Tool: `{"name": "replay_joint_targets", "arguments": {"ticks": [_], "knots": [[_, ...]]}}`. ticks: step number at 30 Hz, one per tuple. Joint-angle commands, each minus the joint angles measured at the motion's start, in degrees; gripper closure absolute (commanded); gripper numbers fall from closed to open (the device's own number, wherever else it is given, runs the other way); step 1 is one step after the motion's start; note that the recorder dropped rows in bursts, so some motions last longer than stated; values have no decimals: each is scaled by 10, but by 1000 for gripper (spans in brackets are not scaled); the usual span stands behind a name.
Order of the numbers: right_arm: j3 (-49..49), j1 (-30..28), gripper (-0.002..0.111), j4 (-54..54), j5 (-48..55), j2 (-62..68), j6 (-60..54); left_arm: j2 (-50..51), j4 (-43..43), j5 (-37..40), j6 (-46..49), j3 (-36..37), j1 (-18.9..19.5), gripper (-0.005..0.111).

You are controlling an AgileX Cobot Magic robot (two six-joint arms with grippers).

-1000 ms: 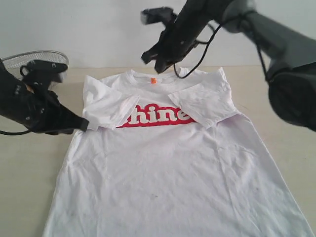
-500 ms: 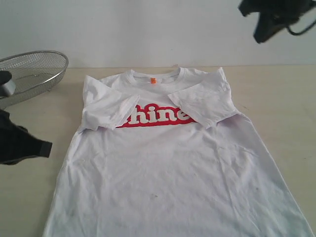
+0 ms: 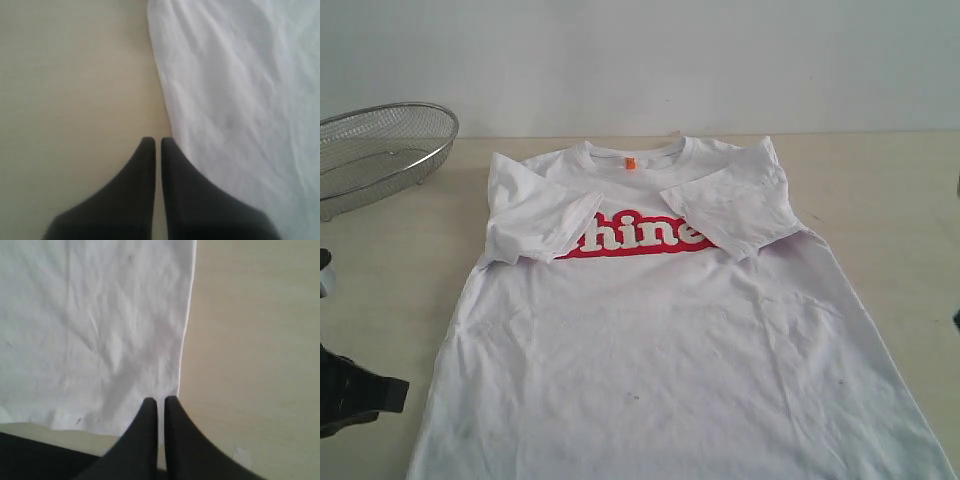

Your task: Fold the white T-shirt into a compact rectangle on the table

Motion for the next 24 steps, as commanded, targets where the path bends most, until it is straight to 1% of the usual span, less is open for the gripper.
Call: {"name": "replay_joint_targets", "arguments": {"ticks": [1, 3, 6, 7, 8, 9, 14, 16, 20, 24], "knots": [[76, -4, 103, 0, -43, -5, -1, 19, -12, 14, -6, 5, 1, 102], [97, -4, 92, 4, -47, -5, -1, 30, -22, 13, -5, 5, 1, 102], [106, -4, 71, 6, -56, -5, 2, 44, -29, 12, 1, 5, -4, 102], [109, -4, 66, 9, -60, -5, 12, 48, -30, 10, 1, 5, -9, 102], [110, -4, 63, 9, -64, -5, 24, 52, -37, 10, 9, 5, -15, 102], [111, -4, 61, 9, -72, -5, 35, 55, -45, 10, 20, 5, -26, 102], [143, -4, 61, 7, -118, -5, 64, 62, -105, -8, 92, 5, -59, 102], [154, -4, 61, 7, -143, -4, 76, 62, -136, -10, 122, 5, -60, 102], [157, -4, 61, 7, -164, 22, 118, 62, -237, -7, 230, 5, -60, 102], [157, -4, 61, 6, -196, 74, 125, 62, -323, -34, 319, -8, -60, 102]]}}
